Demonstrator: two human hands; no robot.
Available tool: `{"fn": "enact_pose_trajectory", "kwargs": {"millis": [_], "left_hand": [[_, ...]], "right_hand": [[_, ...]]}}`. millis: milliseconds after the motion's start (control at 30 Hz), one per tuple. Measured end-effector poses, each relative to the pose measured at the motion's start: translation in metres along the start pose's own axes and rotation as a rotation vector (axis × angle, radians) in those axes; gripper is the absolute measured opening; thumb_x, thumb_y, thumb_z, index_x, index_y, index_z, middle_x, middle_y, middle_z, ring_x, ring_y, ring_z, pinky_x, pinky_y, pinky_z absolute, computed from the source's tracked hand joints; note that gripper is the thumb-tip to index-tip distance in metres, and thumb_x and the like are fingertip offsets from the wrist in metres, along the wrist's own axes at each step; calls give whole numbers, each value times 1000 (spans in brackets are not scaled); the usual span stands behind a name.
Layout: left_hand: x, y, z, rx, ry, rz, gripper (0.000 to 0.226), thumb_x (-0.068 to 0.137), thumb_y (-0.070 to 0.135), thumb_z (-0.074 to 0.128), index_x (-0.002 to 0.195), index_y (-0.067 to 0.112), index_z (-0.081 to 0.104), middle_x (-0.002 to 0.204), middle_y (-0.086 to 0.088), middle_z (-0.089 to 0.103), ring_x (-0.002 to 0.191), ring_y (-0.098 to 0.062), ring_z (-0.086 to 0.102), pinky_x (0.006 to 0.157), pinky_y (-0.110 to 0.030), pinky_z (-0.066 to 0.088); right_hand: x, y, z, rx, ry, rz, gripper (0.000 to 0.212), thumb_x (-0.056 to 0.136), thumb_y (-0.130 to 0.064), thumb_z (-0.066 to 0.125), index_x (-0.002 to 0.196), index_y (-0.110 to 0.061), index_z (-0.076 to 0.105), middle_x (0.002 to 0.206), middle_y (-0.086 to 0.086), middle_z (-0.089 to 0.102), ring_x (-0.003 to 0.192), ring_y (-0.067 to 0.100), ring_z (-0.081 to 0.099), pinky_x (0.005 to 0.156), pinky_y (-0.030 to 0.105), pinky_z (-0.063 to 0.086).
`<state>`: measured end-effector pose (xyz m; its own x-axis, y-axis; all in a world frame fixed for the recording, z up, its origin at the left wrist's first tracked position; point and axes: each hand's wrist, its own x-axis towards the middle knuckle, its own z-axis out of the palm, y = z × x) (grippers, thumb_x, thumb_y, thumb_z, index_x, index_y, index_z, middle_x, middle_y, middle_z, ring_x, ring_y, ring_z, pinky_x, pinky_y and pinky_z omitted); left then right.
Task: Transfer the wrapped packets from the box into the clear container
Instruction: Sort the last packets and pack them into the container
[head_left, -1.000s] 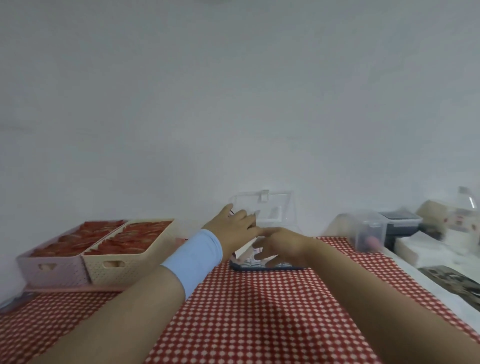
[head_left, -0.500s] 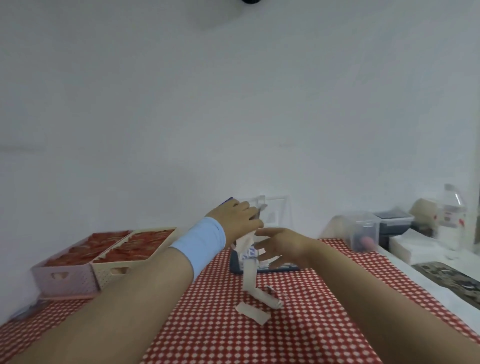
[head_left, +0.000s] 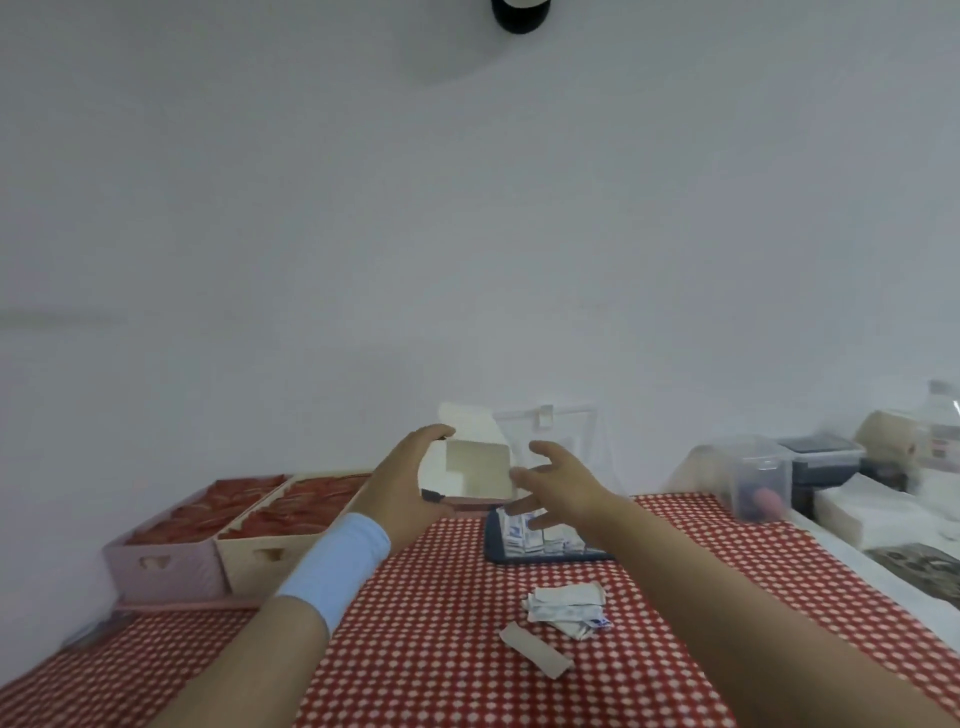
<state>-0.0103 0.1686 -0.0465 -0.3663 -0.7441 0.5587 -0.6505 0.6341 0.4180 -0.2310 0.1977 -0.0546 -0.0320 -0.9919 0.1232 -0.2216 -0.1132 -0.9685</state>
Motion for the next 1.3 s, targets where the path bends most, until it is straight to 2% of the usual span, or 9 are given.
{"fn": "enact_pose_trajectory", "kwargs": {"millis": [200, 333, 500, 600, 800, 933, 1067, 1167, 1300], "left_hand": [[-29, -17, 3, -172, 73, -138, 97, 75, 28, 86, 146, 46, 22, 111, 34, 52, 99, 15, 55, 87, -14, 46], [-36, -39, 6, -184, 31, -276, 126, 73, 15, 85, 153, 43, -9, 118, 20, 52, 107, -2, 58, 97, -28, 48], [-36, -65, 13, -179, -10, -512, 110, 42, 44, 87, 128, 47, 19, 129, 3, 54, 108, -18, 63, 92, -43, 56], [-43, -63, 15, -146, 14, -585, 97, 55, 37, 89, 122, 37, 20, 123, 4, 54, 106, -19, 60, 93, -39, 52], [-39, -70, 18, -493, 77, -647, 96, 65, 36, 85, 134, 46, 19, 133, 12, 60, 118, -16, 58, 93, -48, 55], [-34, -53, 14, -773, 122, -710, 39, 96, 27, 60, 131, 15, 47, 122, 3, 65, 112, -17, 61, 83, -42, 59], [-27, -55, 18, -589, 103, -683, 20, 97, 18, 55, 117, 17, 60, 121, -3, 66, 104, -14, 62, 78, -35, 59], [-16, -57, 23, -399, 55, -676, 46, 82, 13, 72, 124, 21, 54, 124, -2, 62, 107, -18, 61, 92, -38, 56], [-2, -57, 31, -205, -146, -696, 85, 80, 21, 78, 149, 11, 29, 140, -7, 50, 125, -25, 52, 93, -28, 43]], "right_hand": [[9, 9, 17, 49, 2, 12, 31, 91, -17, 73, 120, -10, 62, 104, 11, 74, 78, 26, 77, 67, 35, 63], [15, 14, 37, 30, 18, 56, 27, 92, -21, 72, 112, -3, 64, 95, 16, 76, 66, 25, 72, 55, 30, 54], [24, 14, 64, 43, 105, 68, 14, 90, -11, 72, 98, -3, 62, 84, 18, 74, 52, 20, 66, 51, 31, 59], [28, 15, 76, -50, 113, 70, 27, 87, 2, 70, 86, -19, 53, 83, 15, 70, 57, 22, 67, 60, 38, 62], [34, 23, 87, -316, 82, -41, 28, 84, -7, 73, 108, -17, 63, 100, 3, 68, 77, 19, 69, 50, 24, 56], [31, 28, 92, -448, -29, -87, 28, 97, -37, 60, 102, -13, 73, 89, 3, 71, 74, 14, 65, 56, 33, 52], [38, 34, 88, -460, -1, -33, 18, 98, -24, 62, 102, -13, 76, 103, 5, 74, 86, 17, 68, 62, 25, 56], [45, 37, 84, -382, 13, 22, 16, 90, -14, 72, 106, -15, 73, 108, 4, 71, 90, 21, 69, 63, 30, 60], [53, 33, 80, -229, -49, 139, 74, 83, 1, 76, 147, -15, 43, 128, 6, 61, 98, 27, 66, 59, 32, 59]]}}
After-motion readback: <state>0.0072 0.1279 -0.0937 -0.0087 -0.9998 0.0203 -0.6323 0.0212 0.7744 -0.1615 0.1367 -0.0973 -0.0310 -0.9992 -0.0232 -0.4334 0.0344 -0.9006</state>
